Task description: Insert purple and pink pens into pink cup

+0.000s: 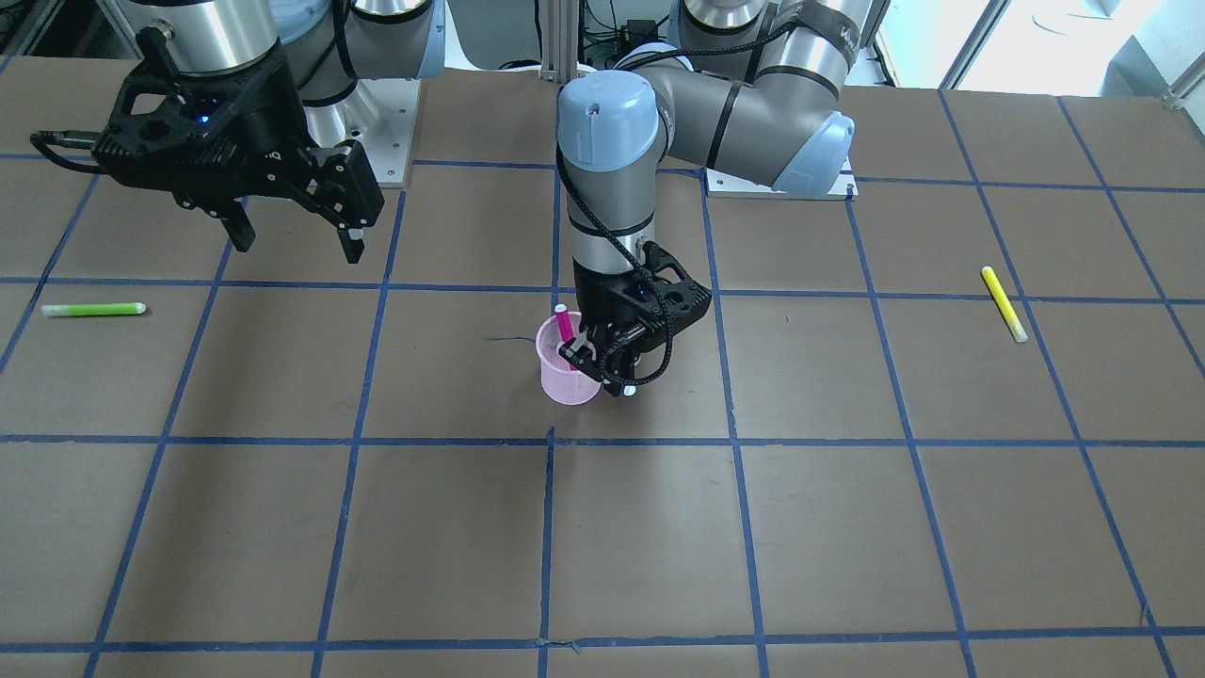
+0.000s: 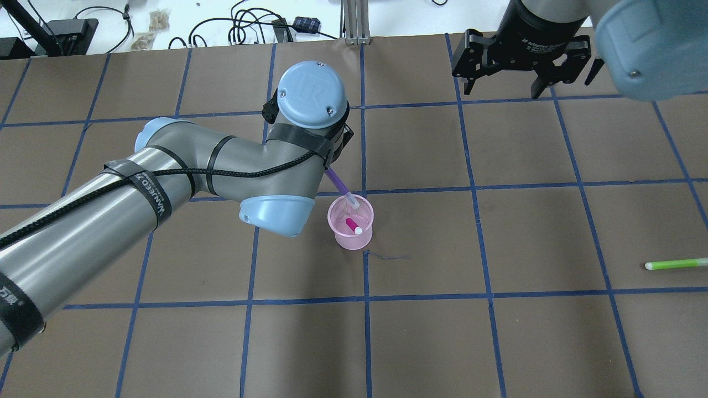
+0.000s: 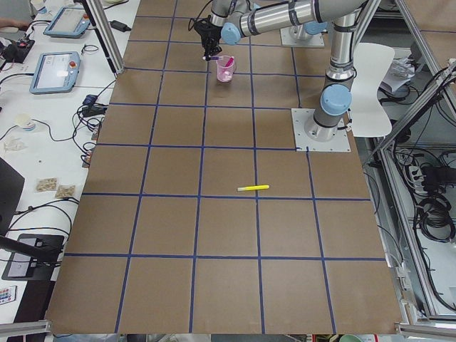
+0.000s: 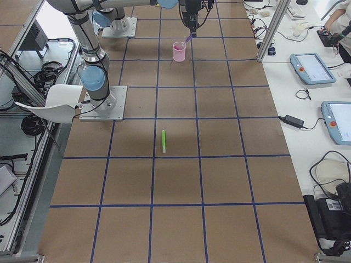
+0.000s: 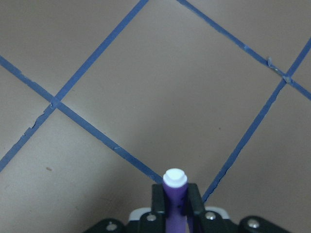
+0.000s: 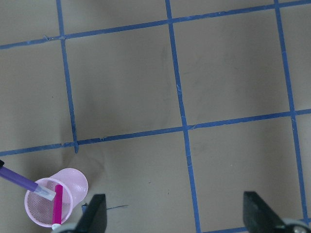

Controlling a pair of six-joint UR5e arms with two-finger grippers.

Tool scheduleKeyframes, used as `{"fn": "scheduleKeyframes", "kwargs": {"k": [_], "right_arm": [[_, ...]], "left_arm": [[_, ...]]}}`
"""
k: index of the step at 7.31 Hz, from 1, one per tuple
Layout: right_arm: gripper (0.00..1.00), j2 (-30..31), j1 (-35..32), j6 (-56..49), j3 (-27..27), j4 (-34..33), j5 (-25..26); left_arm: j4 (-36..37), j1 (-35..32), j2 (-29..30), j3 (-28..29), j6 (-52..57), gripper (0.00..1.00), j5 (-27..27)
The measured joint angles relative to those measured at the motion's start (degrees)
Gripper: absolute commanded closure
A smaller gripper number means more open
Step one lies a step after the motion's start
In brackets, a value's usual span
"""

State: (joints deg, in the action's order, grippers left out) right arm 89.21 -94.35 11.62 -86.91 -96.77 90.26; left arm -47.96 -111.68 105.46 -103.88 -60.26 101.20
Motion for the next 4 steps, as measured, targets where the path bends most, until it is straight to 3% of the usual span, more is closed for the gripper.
{"fn": "scheduleKeyframes", "kwargs": {"k": [2,4], "right_arm": [[0.00,0.1,0.1,-0.1,-0.4,0.0,0.0],[0.00,0.1,0.0,-0.2,-0.8,0.0,0.0]], "left_arm": [[-0.1,-0.8,-0.2,-1.2,-2.0,1.00,0.2],[-0.2,-1.1,0.2,-1.3,-3.6,0.89,0.2]]}}
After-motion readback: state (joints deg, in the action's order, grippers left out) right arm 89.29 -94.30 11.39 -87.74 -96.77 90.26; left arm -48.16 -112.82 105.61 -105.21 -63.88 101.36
